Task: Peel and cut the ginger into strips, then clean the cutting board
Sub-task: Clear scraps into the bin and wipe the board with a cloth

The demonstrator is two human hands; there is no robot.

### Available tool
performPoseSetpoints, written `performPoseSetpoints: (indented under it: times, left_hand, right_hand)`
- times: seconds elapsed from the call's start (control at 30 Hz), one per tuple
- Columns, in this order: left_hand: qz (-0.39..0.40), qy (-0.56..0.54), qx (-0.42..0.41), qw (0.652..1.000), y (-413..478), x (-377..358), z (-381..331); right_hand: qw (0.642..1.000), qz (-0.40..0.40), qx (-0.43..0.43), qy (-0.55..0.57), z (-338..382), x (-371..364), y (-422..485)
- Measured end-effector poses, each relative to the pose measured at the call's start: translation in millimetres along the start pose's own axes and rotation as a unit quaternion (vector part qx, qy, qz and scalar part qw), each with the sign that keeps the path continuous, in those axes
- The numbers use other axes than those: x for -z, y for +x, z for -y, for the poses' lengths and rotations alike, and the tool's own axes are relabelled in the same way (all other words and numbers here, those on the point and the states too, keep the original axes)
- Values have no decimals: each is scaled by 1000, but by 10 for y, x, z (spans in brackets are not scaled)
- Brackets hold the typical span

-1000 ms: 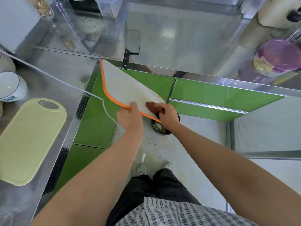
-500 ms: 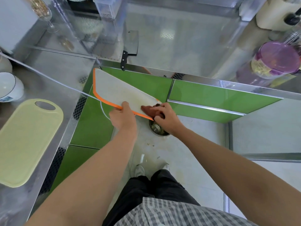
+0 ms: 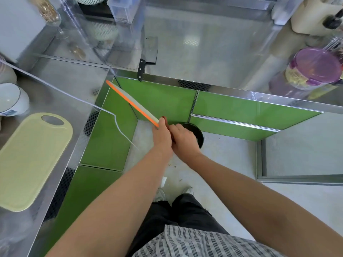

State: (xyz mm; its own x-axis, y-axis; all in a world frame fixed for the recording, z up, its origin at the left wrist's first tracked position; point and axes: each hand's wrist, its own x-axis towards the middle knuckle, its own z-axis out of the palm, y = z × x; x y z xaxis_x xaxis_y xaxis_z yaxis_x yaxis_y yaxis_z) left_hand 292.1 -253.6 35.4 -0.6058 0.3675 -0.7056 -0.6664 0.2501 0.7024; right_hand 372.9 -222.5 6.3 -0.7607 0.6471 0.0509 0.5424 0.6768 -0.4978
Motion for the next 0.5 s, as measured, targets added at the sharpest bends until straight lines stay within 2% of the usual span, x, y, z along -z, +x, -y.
performPoseSetpoints:
  times: [0.03, 0.1, 0.17, 0.23, 0.27, 0.3, 0.37, 0.4, 0.47, 0.5]
  left_hand:
    - [-3, 14, -1, 1000, 17, -25, 80]
    - [-33, 45, -23, 998, 33, 8, 160]
    - [-53, 48, -23, 997, 74, 84, 210]
    - [-67, 55, -17, 996, 123, 162, 290]
    - [-68, 67, -13, 995, 121, 187, 311]
    - [-60, 81, -21, 995, 95, 200, 310]
    - [-35, 98, -40, 994, 46, 206, 281]
    - [-26, 112, -52, 992, 45, 206, 256]
    - [-20, 154, -93, 984, 86, 210, 214]
    - [-27, 168, -115, 979, 122, 216, 192]
  right_hand:
    - [1000, -17, 8, 18, 12, -31, -28]
    - [998, -1, 16, 60, -59, -39, -63]
    - [988, 74, 19, 131, -157, 7, -73]
    - [961, 191, 4, 200, -213, 87, -73]
    - [948, 231, -6, 218, -242, 120, -74]
    - [945, 239, -11, 225, -279, 135, -77]
    - [957, 173, -58, 226, -422, 94, -43]
    - [959, 122, -109, 230, -516, 66, 1]
    - [950, 42, -188, 247, -611, 65, 104]
    - [950, 35, -171, 261, -600, 68, 153]
